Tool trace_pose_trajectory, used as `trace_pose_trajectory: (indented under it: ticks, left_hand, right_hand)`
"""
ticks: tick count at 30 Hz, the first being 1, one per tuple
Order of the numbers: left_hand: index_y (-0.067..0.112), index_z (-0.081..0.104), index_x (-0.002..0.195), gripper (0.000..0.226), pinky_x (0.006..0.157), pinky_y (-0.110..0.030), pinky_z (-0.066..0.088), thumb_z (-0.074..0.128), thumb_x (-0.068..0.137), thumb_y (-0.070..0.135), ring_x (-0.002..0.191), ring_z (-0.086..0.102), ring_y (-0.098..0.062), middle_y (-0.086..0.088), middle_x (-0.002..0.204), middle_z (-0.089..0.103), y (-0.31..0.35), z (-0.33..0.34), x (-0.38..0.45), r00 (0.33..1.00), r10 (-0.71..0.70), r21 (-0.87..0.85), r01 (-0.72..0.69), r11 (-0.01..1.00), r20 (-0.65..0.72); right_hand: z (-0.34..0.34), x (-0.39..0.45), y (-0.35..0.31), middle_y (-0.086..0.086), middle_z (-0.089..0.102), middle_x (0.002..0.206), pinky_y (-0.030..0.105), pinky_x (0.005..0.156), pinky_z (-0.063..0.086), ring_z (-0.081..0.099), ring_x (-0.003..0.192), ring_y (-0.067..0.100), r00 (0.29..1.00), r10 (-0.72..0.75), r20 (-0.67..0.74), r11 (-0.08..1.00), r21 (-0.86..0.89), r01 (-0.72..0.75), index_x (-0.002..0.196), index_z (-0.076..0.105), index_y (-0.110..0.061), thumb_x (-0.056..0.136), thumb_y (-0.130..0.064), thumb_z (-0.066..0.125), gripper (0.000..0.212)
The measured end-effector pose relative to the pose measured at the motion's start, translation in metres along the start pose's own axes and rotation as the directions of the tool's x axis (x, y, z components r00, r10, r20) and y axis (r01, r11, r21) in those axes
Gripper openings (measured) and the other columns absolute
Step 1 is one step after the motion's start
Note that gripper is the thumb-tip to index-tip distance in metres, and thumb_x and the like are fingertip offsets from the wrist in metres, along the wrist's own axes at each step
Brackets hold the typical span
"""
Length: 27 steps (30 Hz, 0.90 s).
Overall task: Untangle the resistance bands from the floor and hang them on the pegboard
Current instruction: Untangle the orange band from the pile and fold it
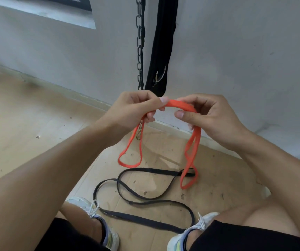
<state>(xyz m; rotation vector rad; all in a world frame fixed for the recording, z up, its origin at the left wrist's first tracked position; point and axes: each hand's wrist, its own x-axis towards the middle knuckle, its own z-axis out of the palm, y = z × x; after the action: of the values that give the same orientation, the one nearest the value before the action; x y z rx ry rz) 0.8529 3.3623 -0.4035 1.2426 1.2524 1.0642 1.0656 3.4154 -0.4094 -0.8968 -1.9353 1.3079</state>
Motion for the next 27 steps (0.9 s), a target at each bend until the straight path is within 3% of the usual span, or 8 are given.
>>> trace_pose_trajectory:
  ticks: [4, 8, 10, 13, 18, 22, 24, 27]
  left_hand:
    - [0.016, 0.068, 0.074, 0.019, 0.079, -0.029, 0.051, 0.07, 0.082, 0.034, 0.063, 0.053, -0.012, 0.005, 0.061, 0.057, -0.001, -0.002, 0.001, 0.995, 0.09, -0.052, -0.093, 0.994, -0.048]
    - [0.013, 0.066, 0.076, 0.021, 0.076, -0.023, 0.053, 0.068, 0.085, 0.032, 0.068, 0.057, -0.014, 0.001, 0.064, 0.058, -0.005, -0.002, 0.002, 0.989, 0.106, -0.053, -0.112, 0.992, -0.105]
    - [0.013, 0.065, 0.076, 0.022, 0.075, -0.02, 0.053, 0.066, 0.093, 0.027, 0.067, 0.059, -0.011, 0.0, 0.065, 0.059, -0.005, -0.003, 0.004, 0.984, 0.089, -0.046, -0.097, 0.994, -0.154]
    - [0.012, 0.064, 0.077, 0.026, 0.074, -0.024, 0.05, 0.059, 0.1, 0.022, 0.063, 0.056, -0.011, 0.0, 0.064, 0.057, -0.004, -0.005, 0.005, 0.979, 0.043, -0.055, -0.055, 0.997, -0.198]
    - [0.011, 0.068, 0.079, 0.037, 0.079, -0.038, 0.046, 0.077, 0.083, 0.047, 0.061, 0.049, -0.012, 0.001, 0.064, 0.054, -0.007, -0.004, 0.003, 0.999, 0.003, 0.084, 0.0, 0.996, -0.039]
    - [0.019, 0.073, 0.079, 0.037, 0.067, -0.041, 0.036, 0.085, 0.066, 0.051, 0.068, 0.048, -0.022, -0.007, 0.07, 0.057, -0.009, 0.007, -0.002, 0.997, 0.029, 0.164, -0.04, 0.986, 0.068]
    - [0.019, 0.072, 0.078, 0.034, 0.066, -0.041, 0.035, 0.086, 0.067, 0.048, 0.068, 0.048, -0.024, -0.008, 0.07, 0.058, -0.009, 0.007, -0.002, 0.996, 0.062, 0.162, -0.071, 0.984, 0.059]
    - [0.018, 0.072, 0.082, 0.031, 0.069, -0.039, 0.041, 0.085, 0.076, 0.044, 0.068, 0.052, -0.021, -0.003, 0.071, 0.06, -0.008, 0.006, -0.001, 0.992, 0.126, 0.118, -0.128, 0.985, 0.026]
  right_hand:
    - [-0.001, 0.003, 0.01, -0.002, 0.057, 0.068, 0.025, 0.064, 0.048, 0.054, 0.063, 0.011, 0.987, 0.156, 0.034, 0.977, -0.153, -0.149, 0.098, 0.077, -0.025, 0.082, -0.027, 0.086, 0.018]
    - [0.003, 0.002, 0.029, -0.013, 0.064, 0.061, 0.033, 0.068, 0.057, 0.066, 0.06, 0.003, 0.952, 0.302, 0.038, 0.878, -0.399, -0.263, 0.084, 0.072, -0.025, 0.085, -0.033, 0.084, 0.015]
    - [0.002, 0.003, 0.031, -0.007, 0.069, 0.07, 0.038, 0.074, 0.062, 0.073, 0.066, 0.009, 0.955, 0.295, -0.027, 0.883, -0.375, -0.284, 0.085, 0.071, -0.022, 0.086, -0.032, 0.083, 0.016]
    - [0.001, 0.003, 0.022, -0.002, 0.061, 0.065, 0.033, 0.059, 0.052, 0.058, 0.053, 0.013, 0.965, 0.242, -0.101, 0.944, -0.206, -0.258, 0.087, 0.069, -0.018, 0.085, -0.029, 0.084, 0.019]
    - [0.001, -0.001, 0.002, 0.0, 0.047, 0.058, 0.021, 0.044, 0.03, 0.035, 0.043, 0.008, 0.983, 0.172, -0.064, 0.984, 0.054, -0.168, 0.084, 0.069, -0.017, 0.075, -0.028, 0.088, 0.024]
    - [0.001, -0.005, -0.007, -0.007, 0.055, 0.058, 0.017, 0.044, 0.033, 0.042, 0.044, 0.005, 0.993, 0.12, -0.003, 0.992, 0.034, -0.12, 0.082, 0.069, -0.02, 0.069, -0.032, 0.088, 0.026]
    - [0.0, -0.005, -0.006, -0.011, 0.058, 0.059, 0.015, 0.047, 0.036, 0.047, 0.047, 0.003, 0.993, 0.12, 0.022, 0.993, 0.009, -0.12, 0.082, 0.069, -0.022, 0.069, -0.028, 0.089, 0.024]
    - [-0.002, -0.004, -0.001, 0.0, 0.061, 0.067, 0.022, 0.05, 0.044, 0.052, 0.055, 0.012, 0.987, 0.149, 0.062, 0.989, -0.007, -0.149, 0.084, 0.072, -0.025, 0.067, -0.025, 0.09, 0.025]
